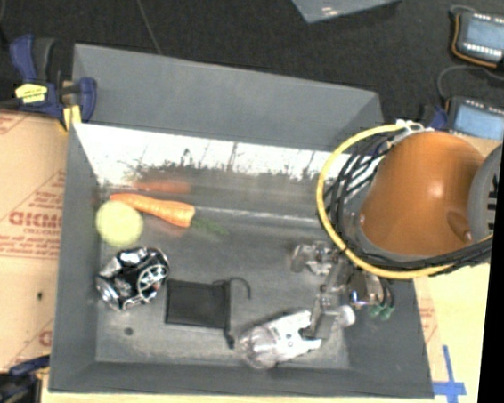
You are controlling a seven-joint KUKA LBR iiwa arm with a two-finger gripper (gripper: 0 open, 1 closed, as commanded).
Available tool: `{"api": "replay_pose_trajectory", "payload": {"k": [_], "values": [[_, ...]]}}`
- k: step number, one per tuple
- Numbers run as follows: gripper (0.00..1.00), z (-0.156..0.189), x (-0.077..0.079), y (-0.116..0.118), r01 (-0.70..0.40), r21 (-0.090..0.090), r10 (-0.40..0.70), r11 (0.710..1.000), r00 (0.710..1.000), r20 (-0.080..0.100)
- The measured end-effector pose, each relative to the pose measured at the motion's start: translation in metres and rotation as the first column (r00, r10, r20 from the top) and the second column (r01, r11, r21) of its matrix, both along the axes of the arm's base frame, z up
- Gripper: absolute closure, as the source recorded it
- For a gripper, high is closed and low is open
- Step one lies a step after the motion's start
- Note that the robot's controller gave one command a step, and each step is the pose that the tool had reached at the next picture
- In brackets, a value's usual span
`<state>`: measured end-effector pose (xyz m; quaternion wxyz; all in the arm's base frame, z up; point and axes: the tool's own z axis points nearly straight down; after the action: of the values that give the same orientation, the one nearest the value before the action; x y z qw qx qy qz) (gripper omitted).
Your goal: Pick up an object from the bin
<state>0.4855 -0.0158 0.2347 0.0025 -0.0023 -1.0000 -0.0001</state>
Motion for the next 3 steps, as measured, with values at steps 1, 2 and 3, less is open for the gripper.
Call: {"api": "replay_pose_trajectory", "payload": {"k": [1,2,3], "values": [[0.0,0.004,0.002,0.0,0.0,0.0,0.0,1.0,1.0,0.008],[0.0,-0.05,-0.003,0.001,-0.098,-0.001,0.098,0.995,0.995,0.01],[0.0,-0.074,-0.011,0.002,-0.28,-0.001,0.28,0.96,0.96,0.007]]}}
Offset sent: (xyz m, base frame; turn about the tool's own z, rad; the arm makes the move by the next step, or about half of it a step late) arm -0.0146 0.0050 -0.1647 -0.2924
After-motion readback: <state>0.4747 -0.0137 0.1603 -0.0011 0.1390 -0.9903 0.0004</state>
